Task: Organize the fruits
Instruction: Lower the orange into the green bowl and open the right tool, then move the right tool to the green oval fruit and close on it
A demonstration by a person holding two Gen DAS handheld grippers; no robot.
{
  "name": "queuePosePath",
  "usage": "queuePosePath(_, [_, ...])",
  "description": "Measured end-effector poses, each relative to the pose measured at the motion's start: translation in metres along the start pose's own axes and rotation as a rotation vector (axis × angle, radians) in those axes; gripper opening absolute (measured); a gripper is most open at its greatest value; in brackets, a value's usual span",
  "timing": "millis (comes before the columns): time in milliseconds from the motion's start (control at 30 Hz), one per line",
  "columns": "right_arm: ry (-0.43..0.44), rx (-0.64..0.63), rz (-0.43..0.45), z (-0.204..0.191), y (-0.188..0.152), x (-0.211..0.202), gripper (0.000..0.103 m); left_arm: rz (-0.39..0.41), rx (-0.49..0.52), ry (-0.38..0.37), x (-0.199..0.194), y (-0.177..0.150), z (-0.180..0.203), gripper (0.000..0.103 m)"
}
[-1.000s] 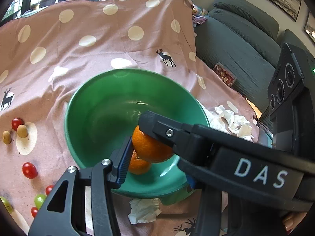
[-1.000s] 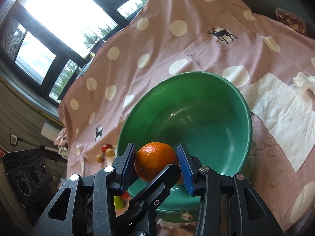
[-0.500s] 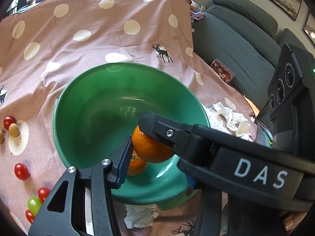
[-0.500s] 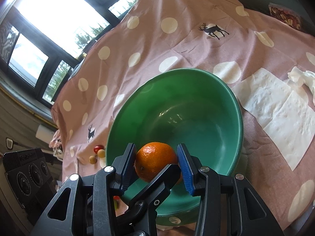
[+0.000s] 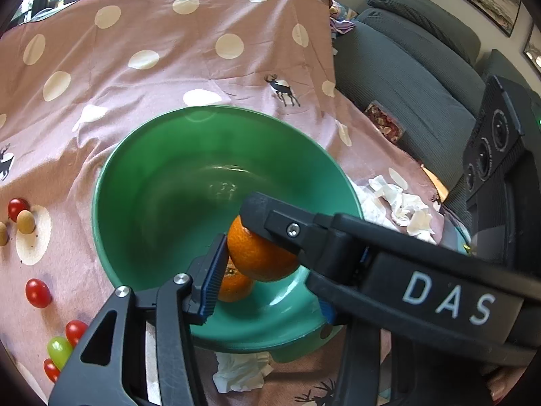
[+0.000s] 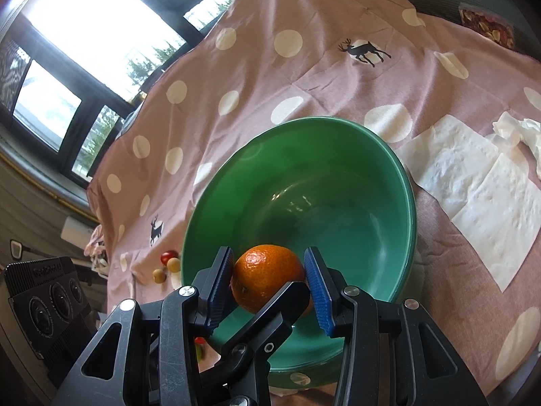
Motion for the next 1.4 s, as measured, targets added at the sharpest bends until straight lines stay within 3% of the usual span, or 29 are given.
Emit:
queuePosePath(167, [-0.02, 0.015, 0.016, 0.003, 0.001, -0.001, 0.046, 0.016, -0.012, -0.006, -0.008, -0.001, -0.001, 0.053])
queuePosePath(233, [-0.013, 0.025, 0.022, 0.004, 0.001, -0.004, 0.046, 0.032, 0.0, 0.024, -0.017, -0.002, -0.002, 0.059])
queuePosePath(433, [-0.013, 0.0, 0.044, -0.006, 0.001, -0.012, 0.046, 0.083, 0.001, 0.087, -0.054, -0.006, -0.012, 0.06])
queuePosePath(700, [0.038, -0.1, 0.063, -0.044, -0.005, -0.026, 0.046, 0.172, -0.162, 0.275, -0.14, -0.023, -0.069, 0.062])
queuePosePath(900, [0.092, -0.199, 0.031, -0.082, -0.021, -0.024, 0.046, 0.212, -0.307, 0.444, -0.195, -0.061, -0.128, 0.062])
queuePosePath(1033, [0.087, -0.273, -0.019, -0.107, -0.037, -0.012, 0.046, 0.209, -0.421, 0.43, -0.206, -0.092, -0.16, 0.062])
queuePosePath(1167, [0.107, -0.332, -0.089, -0.13, -0.057, 0.005, 0.046, 0.183, -0.465, 0.46, -0.208, -0.106, -0.184, 0.061])
queuePosePath(1400, [0.192, -0.403, -0.212, -0.174, -0.099, 0.032, 0.046, 0.168, -0.549, 0.438, -0.207, -0.12, -0.206, 0.06])
Point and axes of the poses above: each gripper's, at about its wrist camera, not at the fingertips, and x roughly the way its jaws point, z to its right, y to its top, the point moved 7 cm from there along x, roughly the way its jaws point, and after that the axes turned 10 degrees about -y, right-handed, at the moved point
